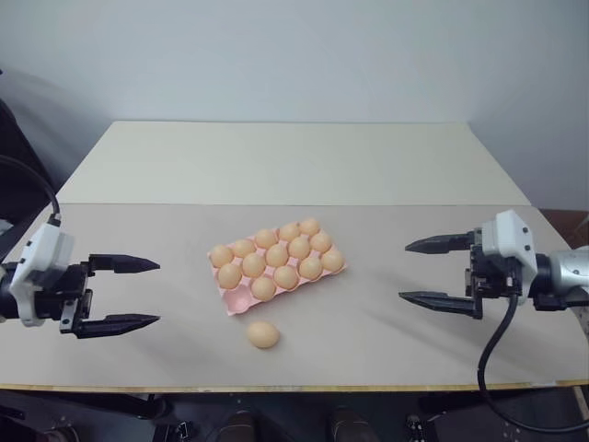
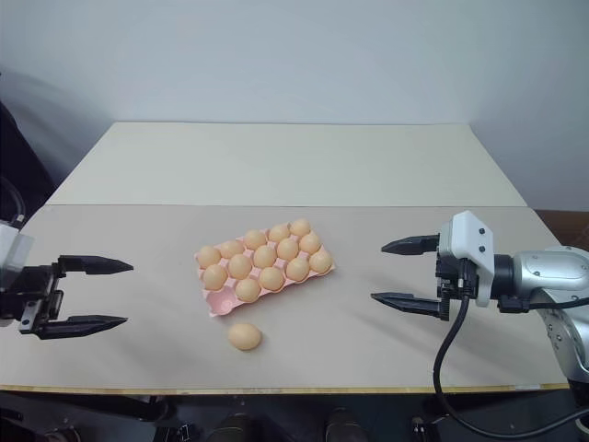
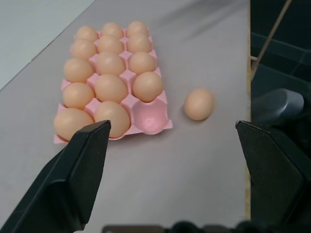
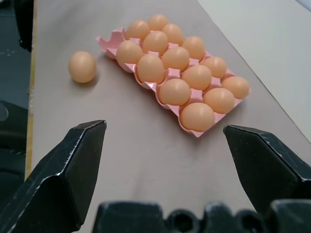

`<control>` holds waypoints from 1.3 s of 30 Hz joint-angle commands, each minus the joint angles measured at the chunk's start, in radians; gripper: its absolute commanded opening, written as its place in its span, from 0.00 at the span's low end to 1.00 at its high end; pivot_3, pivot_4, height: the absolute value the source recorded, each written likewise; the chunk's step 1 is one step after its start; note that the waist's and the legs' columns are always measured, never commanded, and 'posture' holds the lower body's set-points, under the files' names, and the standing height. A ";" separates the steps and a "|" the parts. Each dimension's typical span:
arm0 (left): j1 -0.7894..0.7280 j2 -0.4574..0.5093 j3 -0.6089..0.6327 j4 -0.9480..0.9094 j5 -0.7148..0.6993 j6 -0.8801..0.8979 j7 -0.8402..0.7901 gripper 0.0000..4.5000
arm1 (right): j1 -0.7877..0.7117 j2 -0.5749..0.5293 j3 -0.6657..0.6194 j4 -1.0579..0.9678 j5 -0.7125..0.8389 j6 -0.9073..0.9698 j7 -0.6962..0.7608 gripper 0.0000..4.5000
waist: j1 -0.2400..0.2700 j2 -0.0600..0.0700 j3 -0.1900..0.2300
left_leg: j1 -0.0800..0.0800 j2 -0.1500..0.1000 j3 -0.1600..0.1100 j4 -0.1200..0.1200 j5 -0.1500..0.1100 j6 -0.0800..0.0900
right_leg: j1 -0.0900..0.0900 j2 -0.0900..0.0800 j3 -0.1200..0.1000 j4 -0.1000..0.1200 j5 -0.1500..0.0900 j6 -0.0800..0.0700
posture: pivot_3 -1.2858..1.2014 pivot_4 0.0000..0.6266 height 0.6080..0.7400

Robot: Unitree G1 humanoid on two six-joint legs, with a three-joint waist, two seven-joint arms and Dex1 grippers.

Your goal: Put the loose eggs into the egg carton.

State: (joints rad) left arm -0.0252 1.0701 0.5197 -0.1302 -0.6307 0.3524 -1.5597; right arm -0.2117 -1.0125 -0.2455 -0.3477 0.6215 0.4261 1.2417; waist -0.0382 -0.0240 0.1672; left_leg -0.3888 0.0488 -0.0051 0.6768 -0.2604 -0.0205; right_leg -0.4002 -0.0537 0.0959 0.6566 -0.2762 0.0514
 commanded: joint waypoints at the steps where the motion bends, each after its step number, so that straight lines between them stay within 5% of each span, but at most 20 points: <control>1: -0.007 0.020 0.035 -0.024 -0.022 0.007 0.015 1.00 | 0.002 -0.027 -0.045 -0.037 0.046 0.014 0.031 1.00 | -0.001 0.000 0.000 | 0.000 0.000 0.000 0.000 0.000 0.000 | 0.000 0.000 0.000 0.000 0.000 0.000 | 0.52 0.24 1.00; 9: -0.072 0.009 -0.072 -0.048 -0.021 -0.012 0.006 1.00 | -0.009 -0.027 -0.038 -0.033 0.041 0.006 0.023 1.00 | -0.001 0.000 0.000 | 0.000 0.000 0.000 0.000 0.000 0.000 | 0.000 0.000 0.000 0.000 0.000 0.000 | 0.52 0.24 1.00; 23: -0.445 -0.151 -0.728 -0.012 0.227 -0.362 -0.055 1.00 | -0.074 -0.006 0.012 -0.034 0.031 0.008 -0.001 1.00 | 0.000 0.000 0.000 | -0.002 -0.001 0.000 0.000 0.000 0.000 | 0.000 0.000 0.001 -0.001 0.000 0.000 | 0.52 0.24 1.00; 31: -0.472 -0.235 -0.841 0.109 0.486 -0.621 -0.012 1.00 | -0.031 -0.022 -0.038 -0.074 0.051 0.032 -0.028 1.00 | 0.001 0.000 0.000 | -0.001 -0.001 0.000 0.001 0.000 0.000 | 0.000 0.000 0.001 0.000 0.000 0.000 | 0.52 0.24 1.00; 39: -0.446 -0.316 -0.883 0.074 0.598 -0.576 0.121 1.00 | -0.027 -0.020 -0.052 -0.092 0.058 0.042 -0.039 1.00 | 0.013 0.000 0.000 | -0.001 -0.001 0.000 0.001 0.000 0.000 | 0.000 0.000 0.001 0.000 0.000 0.001 | 0.52 0.24 1.00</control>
State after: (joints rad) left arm -0.4759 0.7528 -0.3615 -0.0250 -0.0374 -0.2335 -1.4528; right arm -0.2309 -1.0208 -0.2515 -0.4056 0.6514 0.4639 1.2123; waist -0.0256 -0.0240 0.1671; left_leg -0.3901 0.0477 -0.0056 0.6781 -0.2603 -0.0203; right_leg -0.3997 -0.0535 0.0968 0.6565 -0.2758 0.0519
